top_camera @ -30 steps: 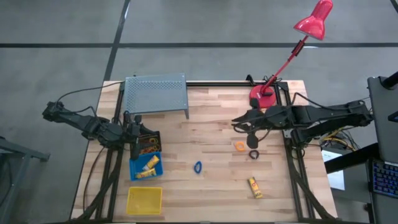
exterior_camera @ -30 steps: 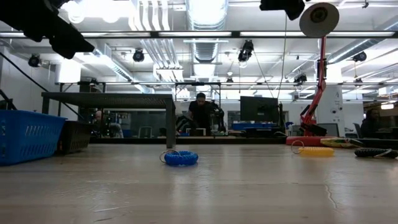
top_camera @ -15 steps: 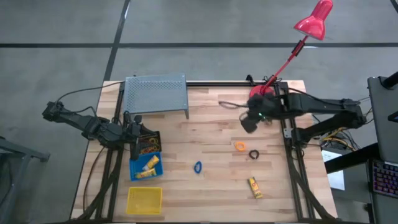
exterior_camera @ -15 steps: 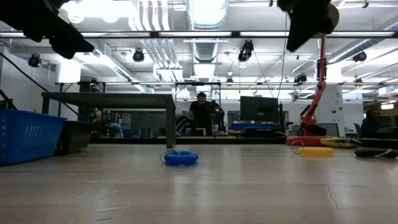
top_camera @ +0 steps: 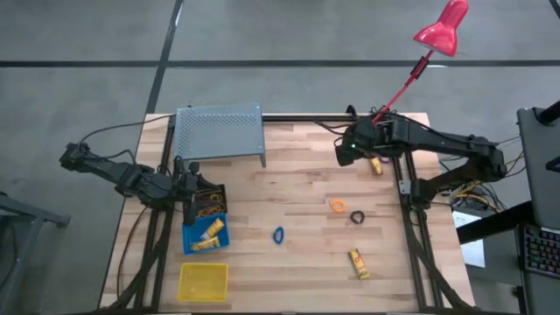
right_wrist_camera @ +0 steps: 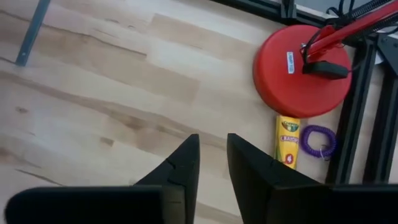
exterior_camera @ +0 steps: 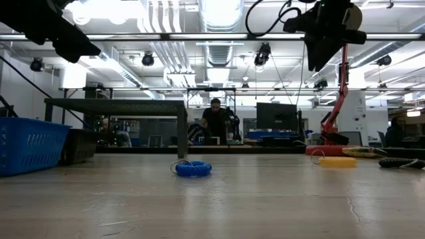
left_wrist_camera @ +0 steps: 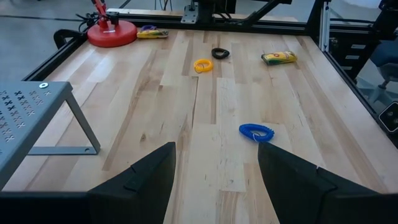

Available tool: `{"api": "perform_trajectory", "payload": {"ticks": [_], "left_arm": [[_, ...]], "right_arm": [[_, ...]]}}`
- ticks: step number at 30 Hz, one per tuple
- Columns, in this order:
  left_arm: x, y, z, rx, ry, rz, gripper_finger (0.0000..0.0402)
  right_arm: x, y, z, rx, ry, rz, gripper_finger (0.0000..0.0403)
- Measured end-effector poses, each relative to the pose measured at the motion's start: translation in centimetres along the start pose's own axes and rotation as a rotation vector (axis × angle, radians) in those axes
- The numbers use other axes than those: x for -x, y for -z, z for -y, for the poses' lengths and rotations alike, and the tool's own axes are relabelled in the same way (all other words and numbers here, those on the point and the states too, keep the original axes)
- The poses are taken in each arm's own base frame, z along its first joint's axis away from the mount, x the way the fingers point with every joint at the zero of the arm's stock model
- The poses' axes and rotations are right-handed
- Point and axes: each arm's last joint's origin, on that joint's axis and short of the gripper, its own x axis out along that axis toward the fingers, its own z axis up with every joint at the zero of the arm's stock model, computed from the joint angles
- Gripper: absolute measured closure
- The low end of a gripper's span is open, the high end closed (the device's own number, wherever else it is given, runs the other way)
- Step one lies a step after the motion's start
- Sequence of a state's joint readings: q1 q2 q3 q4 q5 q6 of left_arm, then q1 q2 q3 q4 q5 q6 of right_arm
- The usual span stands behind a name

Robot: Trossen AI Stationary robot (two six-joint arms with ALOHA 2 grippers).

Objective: Pick & Place Office Desk Supplies
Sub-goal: Put the yellow crayon box in the blue bin

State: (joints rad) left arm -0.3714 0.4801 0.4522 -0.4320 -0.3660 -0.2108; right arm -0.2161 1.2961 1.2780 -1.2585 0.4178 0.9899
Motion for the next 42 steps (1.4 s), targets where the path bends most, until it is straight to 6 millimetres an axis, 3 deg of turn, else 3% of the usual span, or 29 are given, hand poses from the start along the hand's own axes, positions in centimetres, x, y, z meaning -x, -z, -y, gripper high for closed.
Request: {"api": "perform_trajectory", "payload": {"ticks": [9,15,26,33,42], "left_arm": [[0.0,0.0,0.0,0.0,0.0,0.0,0.0169],[0.0,0.0,0.0,0.0,0.0,0.0,0.0169],[0.0,0.0,0.0,0.0,0.0,0.0,0.0169],[0.0,0.0,0.0,0.0,0.0,0.0,0.0169],[0.0,0.0,0.0,0.0,0.0,0.0,0.0169]], "right_arm": [[0.0,0.1,0.2,0.06,0.019,-0.013,0.0229],[-0.9,0.6,0.7,0.001,0.121,-0.072,0.021],[-7.3,1.2,3.2,0.033,0.359,-0.223,0.0225],[-11.4,2.3,4.3,0.003,0.372,-0.242,0.0226],[-14.4,4.3,6.2,-0.028,0.416,-0.308,0.0228]]}}
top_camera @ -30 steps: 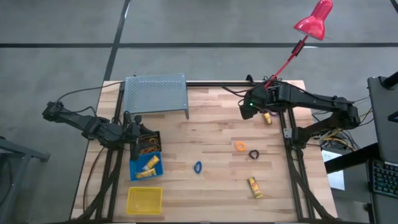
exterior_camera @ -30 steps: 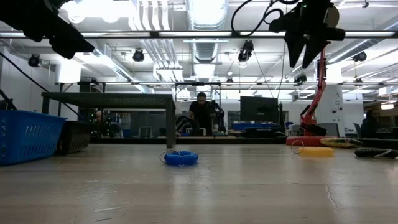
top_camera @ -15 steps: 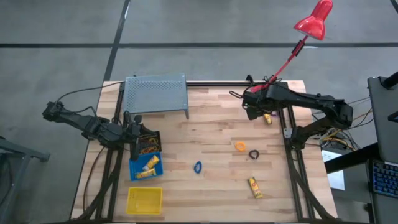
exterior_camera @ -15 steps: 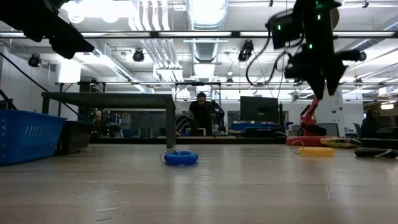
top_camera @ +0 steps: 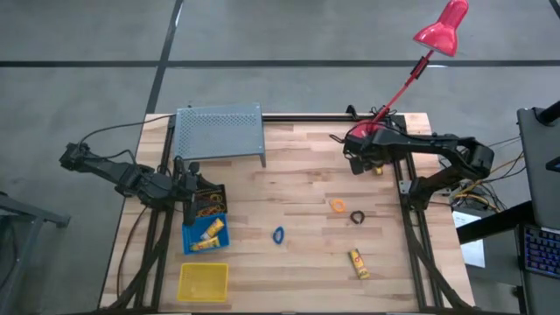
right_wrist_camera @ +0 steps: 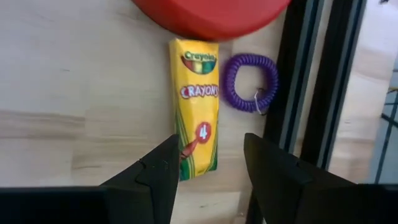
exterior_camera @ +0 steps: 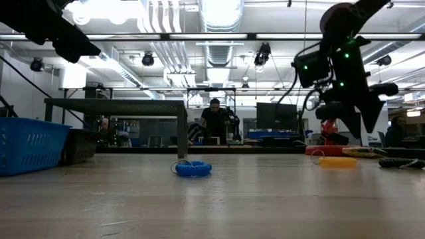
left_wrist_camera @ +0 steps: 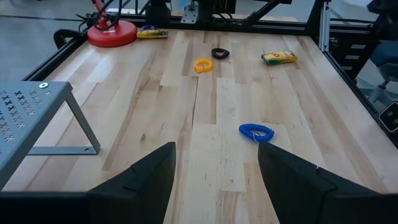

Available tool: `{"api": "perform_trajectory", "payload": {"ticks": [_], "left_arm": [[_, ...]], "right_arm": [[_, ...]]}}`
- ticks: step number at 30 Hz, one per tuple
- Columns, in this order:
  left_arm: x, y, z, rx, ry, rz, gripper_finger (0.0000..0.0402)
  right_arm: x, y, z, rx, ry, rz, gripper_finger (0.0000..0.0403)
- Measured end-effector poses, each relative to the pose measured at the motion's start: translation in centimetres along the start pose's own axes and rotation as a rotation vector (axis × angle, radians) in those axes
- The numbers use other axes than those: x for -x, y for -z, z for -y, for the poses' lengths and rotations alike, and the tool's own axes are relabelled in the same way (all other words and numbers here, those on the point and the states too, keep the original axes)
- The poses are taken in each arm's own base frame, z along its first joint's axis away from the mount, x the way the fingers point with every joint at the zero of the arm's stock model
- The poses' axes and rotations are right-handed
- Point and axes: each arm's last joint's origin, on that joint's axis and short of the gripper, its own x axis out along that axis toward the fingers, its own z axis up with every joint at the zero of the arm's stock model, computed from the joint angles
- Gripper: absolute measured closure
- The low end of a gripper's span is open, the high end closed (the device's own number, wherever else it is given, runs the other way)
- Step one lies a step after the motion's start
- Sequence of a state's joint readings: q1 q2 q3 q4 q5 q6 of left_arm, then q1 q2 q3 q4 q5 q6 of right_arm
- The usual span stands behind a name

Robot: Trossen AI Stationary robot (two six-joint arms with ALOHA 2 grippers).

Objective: Pick & Place Office Desk Supplies
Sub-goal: Put the yellow crayon box in the blue bin

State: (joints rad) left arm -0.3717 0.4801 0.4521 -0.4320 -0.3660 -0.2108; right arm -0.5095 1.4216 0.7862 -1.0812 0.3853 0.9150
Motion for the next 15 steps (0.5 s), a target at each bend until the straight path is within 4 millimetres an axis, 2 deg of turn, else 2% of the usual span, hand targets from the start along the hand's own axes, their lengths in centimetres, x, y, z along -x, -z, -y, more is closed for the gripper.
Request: {"api": "perform_trajectory", "payload": {"ticks": [15], "left_arm": [[0.0,0.0,0.0,0.0,0.0,0.0,0.0169]], "right_arm": [[-2.8,0.7,0.2,-0.078,-0.037,-0.009,0.0229]]}}
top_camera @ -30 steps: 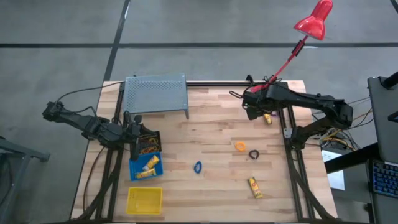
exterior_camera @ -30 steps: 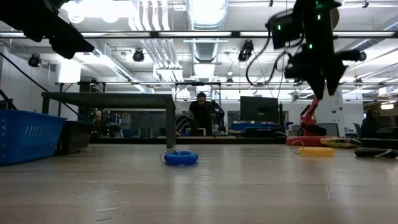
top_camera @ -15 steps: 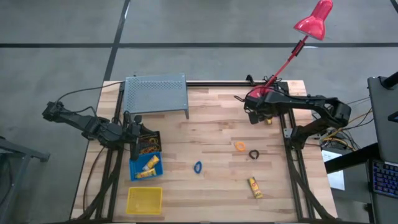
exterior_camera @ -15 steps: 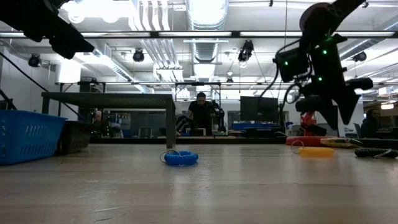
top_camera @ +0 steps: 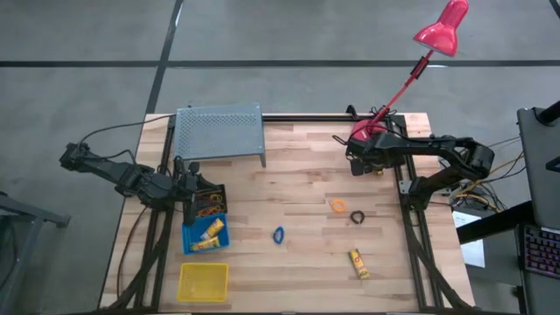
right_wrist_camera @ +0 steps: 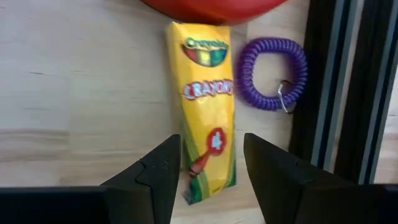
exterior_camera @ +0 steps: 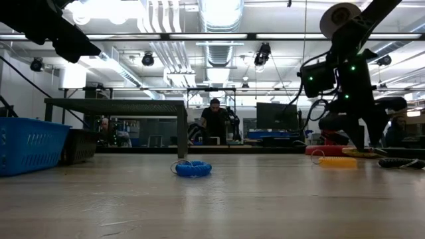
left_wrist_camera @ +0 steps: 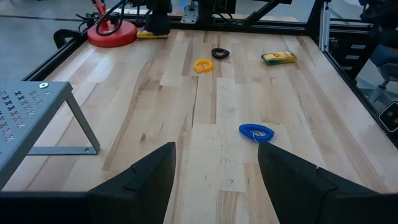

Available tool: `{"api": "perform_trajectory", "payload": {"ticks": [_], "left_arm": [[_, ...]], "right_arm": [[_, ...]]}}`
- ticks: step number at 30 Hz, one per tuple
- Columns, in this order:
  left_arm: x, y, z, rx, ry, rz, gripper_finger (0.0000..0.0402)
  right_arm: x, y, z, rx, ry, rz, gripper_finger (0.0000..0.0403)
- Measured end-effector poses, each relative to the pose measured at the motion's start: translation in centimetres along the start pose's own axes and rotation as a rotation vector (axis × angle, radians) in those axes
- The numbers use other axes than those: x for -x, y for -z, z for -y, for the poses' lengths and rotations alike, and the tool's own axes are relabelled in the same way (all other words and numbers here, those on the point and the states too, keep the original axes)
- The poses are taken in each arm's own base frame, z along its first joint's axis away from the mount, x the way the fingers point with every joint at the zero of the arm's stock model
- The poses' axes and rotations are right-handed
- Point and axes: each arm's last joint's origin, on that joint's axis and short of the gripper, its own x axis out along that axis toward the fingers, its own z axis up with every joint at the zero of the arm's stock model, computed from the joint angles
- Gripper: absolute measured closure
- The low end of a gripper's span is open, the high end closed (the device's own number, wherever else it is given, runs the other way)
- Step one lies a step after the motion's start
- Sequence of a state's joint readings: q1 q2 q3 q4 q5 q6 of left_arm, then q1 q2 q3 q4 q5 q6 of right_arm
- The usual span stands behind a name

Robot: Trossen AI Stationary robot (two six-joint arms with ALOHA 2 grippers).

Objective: Pick & Place Office Desk Supplies
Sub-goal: Put the yellow crayon box in the blue bin

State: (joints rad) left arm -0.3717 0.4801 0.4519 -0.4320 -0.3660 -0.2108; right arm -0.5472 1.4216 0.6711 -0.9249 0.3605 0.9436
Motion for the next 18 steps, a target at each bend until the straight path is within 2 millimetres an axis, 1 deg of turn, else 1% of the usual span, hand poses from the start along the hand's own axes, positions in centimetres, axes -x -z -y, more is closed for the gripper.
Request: {"api": "perform_trajectory", "payload": {"ticks": [6,12,18], "left_arm": [[0.0,0.0,0.0,0.0,0.0,0.0,0.0169],[0.0,0.0,0.0,0.0,0.0,0.0,0.0169],[0.0,0.0,0.0,0.0,0.0,0.0,0.0169]], "right_arm": [[-0.8,0.0,0.2,-0.026,-0.012,-0.007,0.0232],[-1.5,-0.1,0.3,-0.02,-0.07,-0.033,0.024],[-1.6,-0.1,0.3,-0.029,-0.083,-0.039,0.0255]]}}
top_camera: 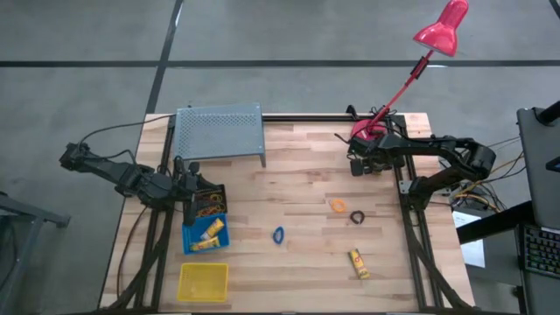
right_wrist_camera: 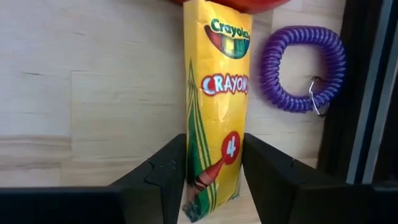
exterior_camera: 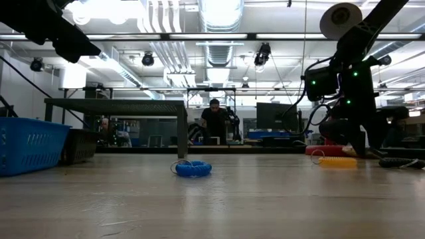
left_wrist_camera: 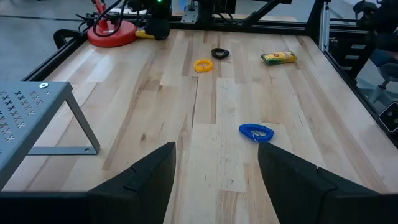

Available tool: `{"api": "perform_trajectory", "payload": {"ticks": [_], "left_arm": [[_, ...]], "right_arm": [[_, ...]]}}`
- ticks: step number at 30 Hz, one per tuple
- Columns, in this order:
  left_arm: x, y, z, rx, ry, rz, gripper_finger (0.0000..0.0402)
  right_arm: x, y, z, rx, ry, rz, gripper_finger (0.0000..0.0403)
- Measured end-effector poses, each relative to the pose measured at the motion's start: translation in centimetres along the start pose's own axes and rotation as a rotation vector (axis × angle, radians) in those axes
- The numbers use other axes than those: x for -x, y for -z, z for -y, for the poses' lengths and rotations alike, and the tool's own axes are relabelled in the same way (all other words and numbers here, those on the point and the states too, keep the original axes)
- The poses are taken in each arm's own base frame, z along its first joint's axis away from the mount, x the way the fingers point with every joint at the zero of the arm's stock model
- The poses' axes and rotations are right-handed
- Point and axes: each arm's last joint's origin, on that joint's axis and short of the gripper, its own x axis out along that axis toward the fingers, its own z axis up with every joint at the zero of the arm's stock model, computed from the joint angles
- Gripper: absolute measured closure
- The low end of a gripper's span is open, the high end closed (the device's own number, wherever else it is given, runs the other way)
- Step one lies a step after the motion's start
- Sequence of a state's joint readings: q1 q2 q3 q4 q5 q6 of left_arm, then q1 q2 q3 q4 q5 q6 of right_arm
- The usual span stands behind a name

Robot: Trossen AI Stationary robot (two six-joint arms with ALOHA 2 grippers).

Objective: Pick & Place Office Desk Supplies
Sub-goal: Put the yellow crayon box in the blue bin

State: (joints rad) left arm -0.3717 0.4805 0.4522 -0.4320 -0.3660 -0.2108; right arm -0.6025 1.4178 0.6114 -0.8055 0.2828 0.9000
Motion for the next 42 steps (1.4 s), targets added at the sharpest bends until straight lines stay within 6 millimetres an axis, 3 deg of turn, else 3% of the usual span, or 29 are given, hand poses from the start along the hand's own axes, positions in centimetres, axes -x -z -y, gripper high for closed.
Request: {"api": "perform_trajectory", "payload": {"ticks": [14,22,30,38,42], "left_arm": [[0.0,0.0,0.0,0.0,0.0,0.0,0.0169],[0.0,0.0,0.0,0.0,0.0,0.0,0.0169],[0.0,0.0,0.0,0.0,0.0,0.0,0.0169],[0.0,0.0,0.0,0.0,0.0,0.0,0.0169],[0.0,0.0,0.0,0.0,0.0,0.0,0.0169]], "right_arm": [[0.5,-0.3,-0.3,-0.013,-0.044,-0.007,0.0302],[2.2,-0.4,-0.3,-0.018,-0.168,-0.017,0.0304],[6.8,0.7,-1.0,0.143,-0.439,0.123,0.0303],[13.4,2.8,-2.3,0.303,-0.95,0.479,0.0303],[15.9,3.8,-2.5,0.4,-1.124,0.637,0.0303]]}}
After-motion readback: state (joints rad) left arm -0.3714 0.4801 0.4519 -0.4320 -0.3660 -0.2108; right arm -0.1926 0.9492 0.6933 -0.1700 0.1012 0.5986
